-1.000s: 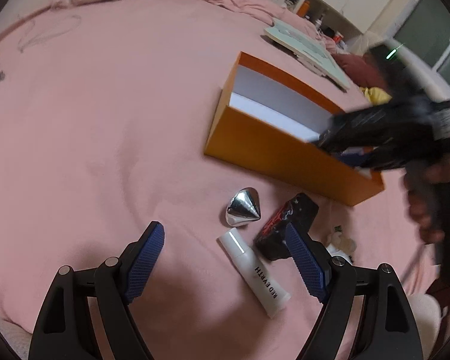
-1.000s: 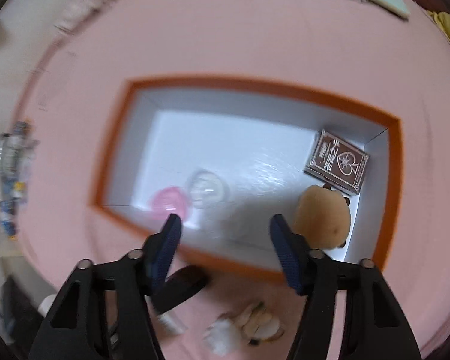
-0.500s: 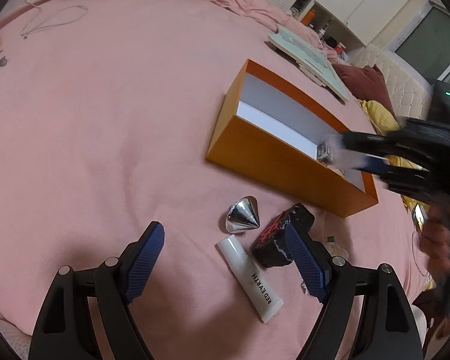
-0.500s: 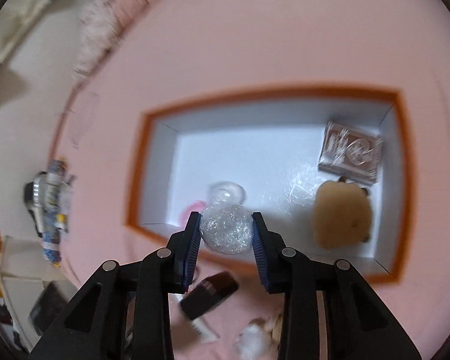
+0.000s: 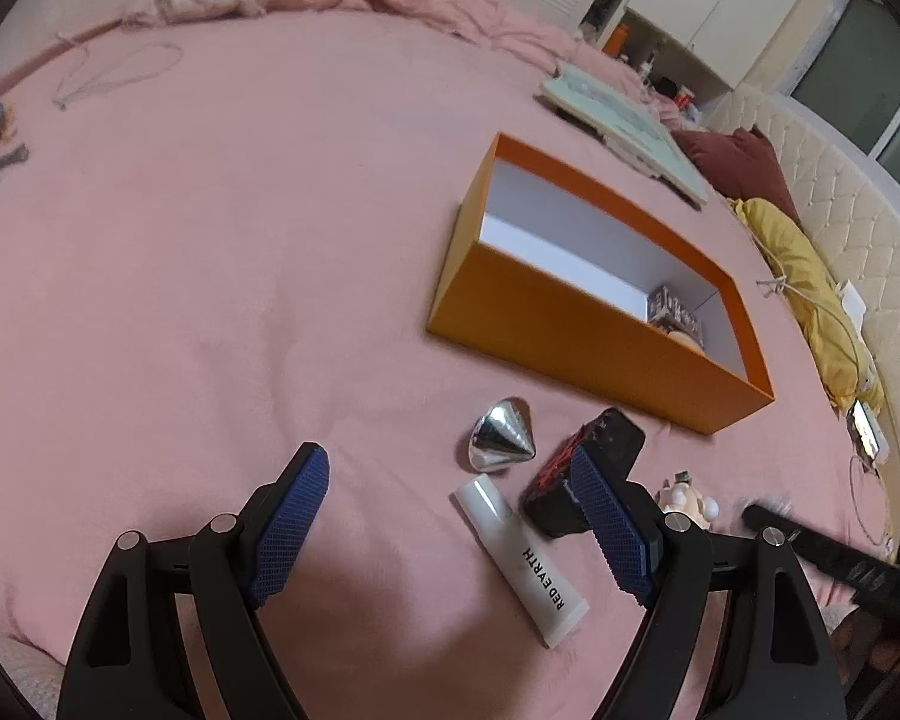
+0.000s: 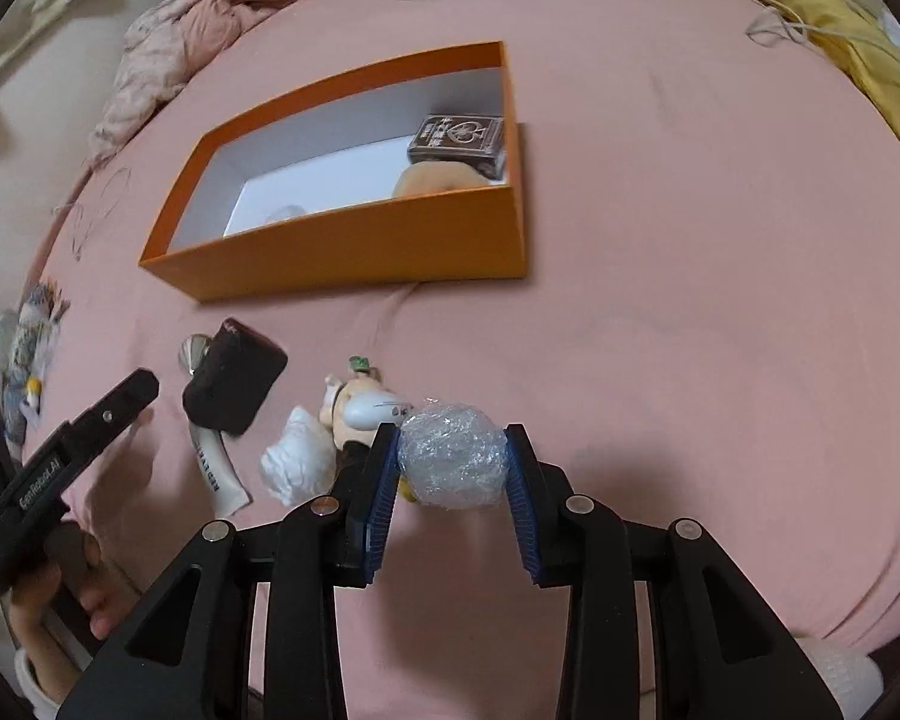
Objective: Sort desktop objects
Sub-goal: 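Grasp the clear plastic bag with right gripper and drop it beside the box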
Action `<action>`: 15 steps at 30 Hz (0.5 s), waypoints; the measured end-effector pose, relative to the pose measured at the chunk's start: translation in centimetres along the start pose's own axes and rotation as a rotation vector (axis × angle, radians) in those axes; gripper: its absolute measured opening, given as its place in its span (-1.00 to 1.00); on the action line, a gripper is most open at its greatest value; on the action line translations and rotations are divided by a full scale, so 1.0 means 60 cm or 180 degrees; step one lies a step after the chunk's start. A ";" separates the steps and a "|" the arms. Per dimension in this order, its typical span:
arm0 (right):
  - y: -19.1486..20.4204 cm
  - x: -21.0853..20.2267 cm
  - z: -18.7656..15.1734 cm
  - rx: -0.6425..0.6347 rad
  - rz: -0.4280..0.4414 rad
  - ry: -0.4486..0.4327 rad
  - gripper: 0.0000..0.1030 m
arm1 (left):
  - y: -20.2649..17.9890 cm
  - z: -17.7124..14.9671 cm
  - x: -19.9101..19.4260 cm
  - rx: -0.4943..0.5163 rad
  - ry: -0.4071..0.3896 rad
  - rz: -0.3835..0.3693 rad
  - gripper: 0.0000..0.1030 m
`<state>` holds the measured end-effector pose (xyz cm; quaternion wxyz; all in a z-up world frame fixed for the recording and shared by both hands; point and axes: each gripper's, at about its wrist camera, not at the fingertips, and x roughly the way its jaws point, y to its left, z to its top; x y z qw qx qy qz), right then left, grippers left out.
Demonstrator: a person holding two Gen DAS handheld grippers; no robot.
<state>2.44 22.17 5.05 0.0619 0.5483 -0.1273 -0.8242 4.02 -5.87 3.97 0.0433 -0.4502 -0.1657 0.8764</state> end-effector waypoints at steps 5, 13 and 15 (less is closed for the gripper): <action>-0.016 -0.042 -0.005 0.0175 0.0185 -0.0610 0.41 | -0.028 -0.006 -0.025 0.0327 -0.0257 -0.0005 0.60; -0.052 -0.070 0.010 0.0593 0.0709 -0.1067 0.41 | -0.097 0.056 -0.006 0.0602 -0.0055 -0.0223 0.60; -0.065 -0.078 0.014 0.0753 0.0811 -0.1185 0.41 | -0.123 0.086 0.026 0.0651 0.0160 -0.0174 0.60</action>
